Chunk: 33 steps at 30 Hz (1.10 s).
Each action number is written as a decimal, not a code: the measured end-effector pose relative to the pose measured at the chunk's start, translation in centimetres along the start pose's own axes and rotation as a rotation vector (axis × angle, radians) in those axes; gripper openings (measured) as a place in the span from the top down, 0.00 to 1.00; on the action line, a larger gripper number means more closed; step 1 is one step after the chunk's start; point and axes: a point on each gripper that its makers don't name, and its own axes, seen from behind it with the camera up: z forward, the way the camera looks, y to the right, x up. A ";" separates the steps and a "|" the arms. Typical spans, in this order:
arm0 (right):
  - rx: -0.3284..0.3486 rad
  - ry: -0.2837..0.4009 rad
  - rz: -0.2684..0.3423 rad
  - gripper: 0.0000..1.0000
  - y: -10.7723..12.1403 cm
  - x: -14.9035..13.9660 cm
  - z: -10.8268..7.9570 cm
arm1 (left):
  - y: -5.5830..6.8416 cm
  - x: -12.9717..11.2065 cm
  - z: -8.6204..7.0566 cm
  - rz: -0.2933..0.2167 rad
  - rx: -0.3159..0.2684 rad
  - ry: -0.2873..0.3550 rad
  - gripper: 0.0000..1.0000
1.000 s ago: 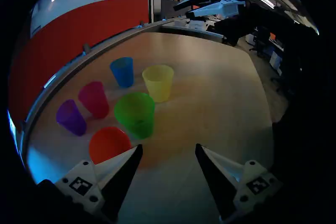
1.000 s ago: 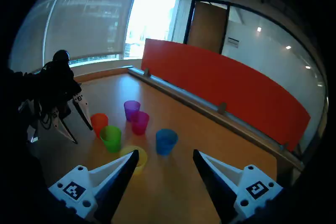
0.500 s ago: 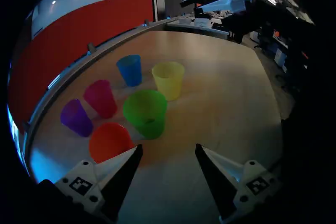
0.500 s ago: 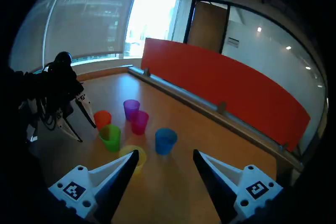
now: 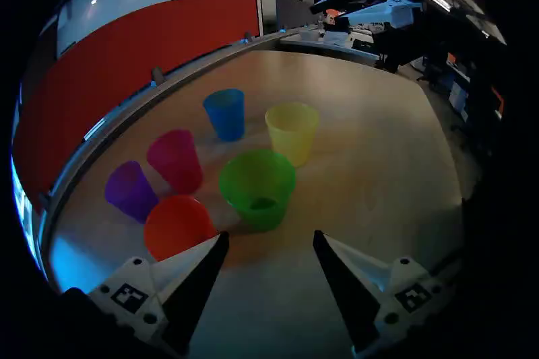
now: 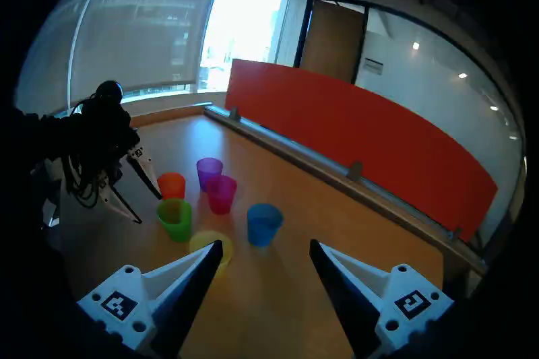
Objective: Pour water
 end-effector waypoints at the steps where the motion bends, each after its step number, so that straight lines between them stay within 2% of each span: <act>1: 0.000 -0.001 0.000 0.00 0.0 -0.1 0.0 | -0.2 0.1 0.1 -0.002 0.003 0.002 0.07; 7: -0.001 -0.009 -0.003 0.00 0.1 -0.3 0.0 | -1.0 0.4 0.5 -0.013 0.016 0.008 0.07; 17: -0.004 -0.014 -0.007 0.00 0.1 -0.2 0.1 | -1.7 0.8 0.7 -0.014 0.014 0.017 0.07; 33: -0.001 -0.017 -0.016 0.00 -0.1 -0.3 0.1 | -1.1 1.4 1.4 -0.022 -0.019 0.000 0.07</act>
